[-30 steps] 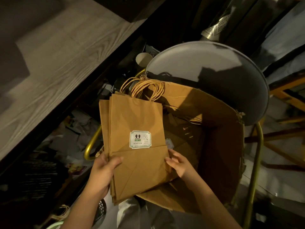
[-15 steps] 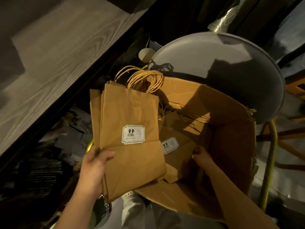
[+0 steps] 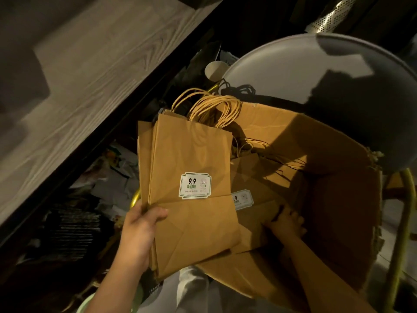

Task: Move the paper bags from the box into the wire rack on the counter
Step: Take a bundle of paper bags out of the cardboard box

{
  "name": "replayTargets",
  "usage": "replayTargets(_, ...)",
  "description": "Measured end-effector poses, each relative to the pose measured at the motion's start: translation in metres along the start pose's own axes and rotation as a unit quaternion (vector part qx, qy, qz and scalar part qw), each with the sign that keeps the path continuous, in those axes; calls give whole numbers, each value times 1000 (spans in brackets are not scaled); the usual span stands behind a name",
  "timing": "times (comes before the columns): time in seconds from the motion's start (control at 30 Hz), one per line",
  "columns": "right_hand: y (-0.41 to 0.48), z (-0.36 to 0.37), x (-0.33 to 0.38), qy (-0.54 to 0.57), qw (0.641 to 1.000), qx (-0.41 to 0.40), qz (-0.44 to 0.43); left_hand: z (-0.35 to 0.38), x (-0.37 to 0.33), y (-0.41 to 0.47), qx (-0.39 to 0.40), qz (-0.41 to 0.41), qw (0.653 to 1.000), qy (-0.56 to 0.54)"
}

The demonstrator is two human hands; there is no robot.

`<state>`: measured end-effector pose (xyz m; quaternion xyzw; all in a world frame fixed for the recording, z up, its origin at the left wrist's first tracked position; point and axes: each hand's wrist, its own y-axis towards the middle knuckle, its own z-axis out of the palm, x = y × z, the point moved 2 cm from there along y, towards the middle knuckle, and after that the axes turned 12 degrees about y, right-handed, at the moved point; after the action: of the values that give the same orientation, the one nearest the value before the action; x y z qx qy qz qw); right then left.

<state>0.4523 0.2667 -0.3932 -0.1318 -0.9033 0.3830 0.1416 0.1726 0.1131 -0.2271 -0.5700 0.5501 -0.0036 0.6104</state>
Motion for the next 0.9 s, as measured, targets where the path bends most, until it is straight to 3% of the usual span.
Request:
replayTargets(0.17,-9,0,3,195,980,15,-41,-1,2,2,1,-5,1000,-5)
replayTargets(0.27,-12,-10,4,296,955,26,-13,-1,1,1,4,-5,1000,-10)
replayTargets(0.4,-19,-20,3,352,934,58,26,1,-4,-4,0,-1,1000,-13)
replayTargets(0.5,-28,-26,7,430,892,103,92,1,-7,-6,4,-2,1000,-20)
replayTargets(0.63,-41,-21,14,435,877,163,125,0,-4,-4,7,1,1000,-20)
replayTargets(0.8,-60,-21,28,456,874,150,79,0,-4,-3,13,13,1000,-14)
replayTargets(0.9,-74,-37,30,476,870,126,10,-1,-5,-5,18,18,1000,-7)
